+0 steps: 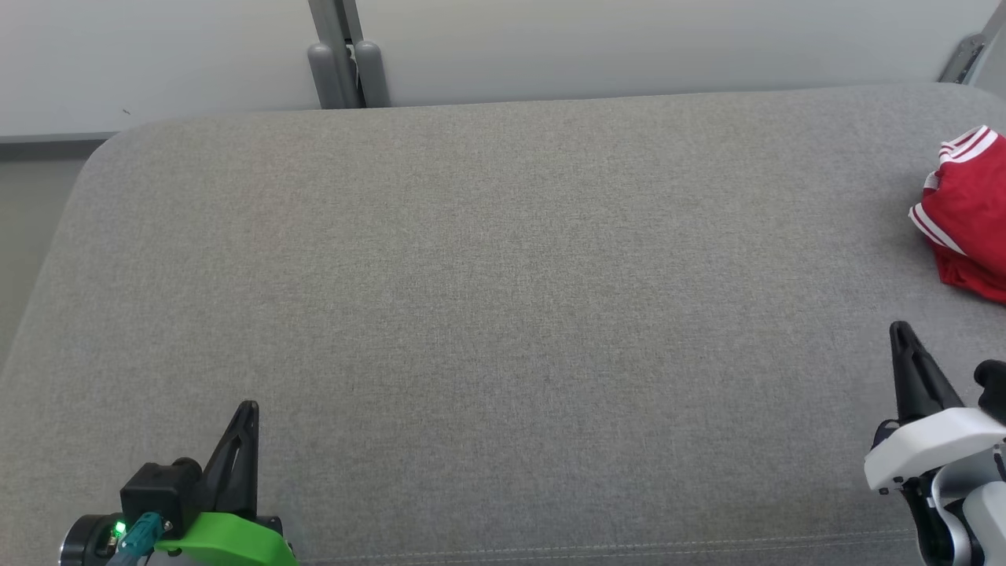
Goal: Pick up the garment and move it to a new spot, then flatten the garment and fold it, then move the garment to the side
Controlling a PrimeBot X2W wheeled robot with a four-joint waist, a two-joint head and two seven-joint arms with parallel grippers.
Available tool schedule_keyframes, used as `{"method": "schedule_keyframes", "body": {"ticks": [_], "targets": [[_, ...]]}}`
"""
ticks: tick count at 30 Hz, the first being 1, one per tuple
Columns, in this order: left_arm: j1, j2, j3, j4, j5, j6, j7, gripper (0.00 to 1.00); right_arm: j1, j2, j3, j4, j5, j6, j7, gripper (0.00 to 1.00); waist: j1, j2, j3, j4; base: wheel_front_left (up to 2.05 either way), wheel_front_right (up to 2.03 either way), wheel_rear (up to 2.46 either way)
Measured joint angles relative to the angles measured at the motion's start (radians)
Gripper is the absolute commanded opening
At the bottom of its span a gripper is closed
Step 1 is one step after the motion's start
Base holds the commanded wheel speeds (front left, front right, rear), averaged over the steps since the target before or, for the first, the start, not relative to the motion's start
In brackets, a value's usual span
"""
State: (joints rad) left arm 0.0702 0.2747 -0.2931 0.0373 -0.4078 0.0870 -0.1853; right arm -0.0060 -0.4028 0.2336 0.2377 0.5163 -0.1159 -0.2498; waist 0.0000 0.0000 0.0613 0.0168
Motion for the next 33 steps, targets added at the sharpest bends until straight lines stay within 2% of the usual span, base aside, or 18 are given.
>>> {"method": "schedule_keyframes", "body": {"ticks": [3, 13, 33], "targets": [[0.008, -0.011, -0.004, 0.007, -0.008, 0.000, 0.000, 0.00, 0.016, 0.027, 0.004, 0.007, 0.008, 0.001, 0.004, 0.00, 0.0000, 0.0000, 0.000, 0.000, 0.00, 0.00, 0.00], [0.016, -0.027, 0.003, 0.005, -0.099, -0.016, 0.003, 0.00, 0.016, 0.045, -0.022, 0.006, 0.105, 0.019, 0.023, 0.00, 0.0000, 0.0000, -0.005, -0.002, 0.00, 0.00, 0.00], [0.014, -0.061, 0.070, 0.024, -0.350, -0.044, 0.054, 0.00, 0.014, 0.113, -0.092, 0.005, 0.312, 0.063, 0.096, 0.00, 0.0000, 0.0000, -0.016, -0.005, 0.00, 0.00, 0.00]]}}
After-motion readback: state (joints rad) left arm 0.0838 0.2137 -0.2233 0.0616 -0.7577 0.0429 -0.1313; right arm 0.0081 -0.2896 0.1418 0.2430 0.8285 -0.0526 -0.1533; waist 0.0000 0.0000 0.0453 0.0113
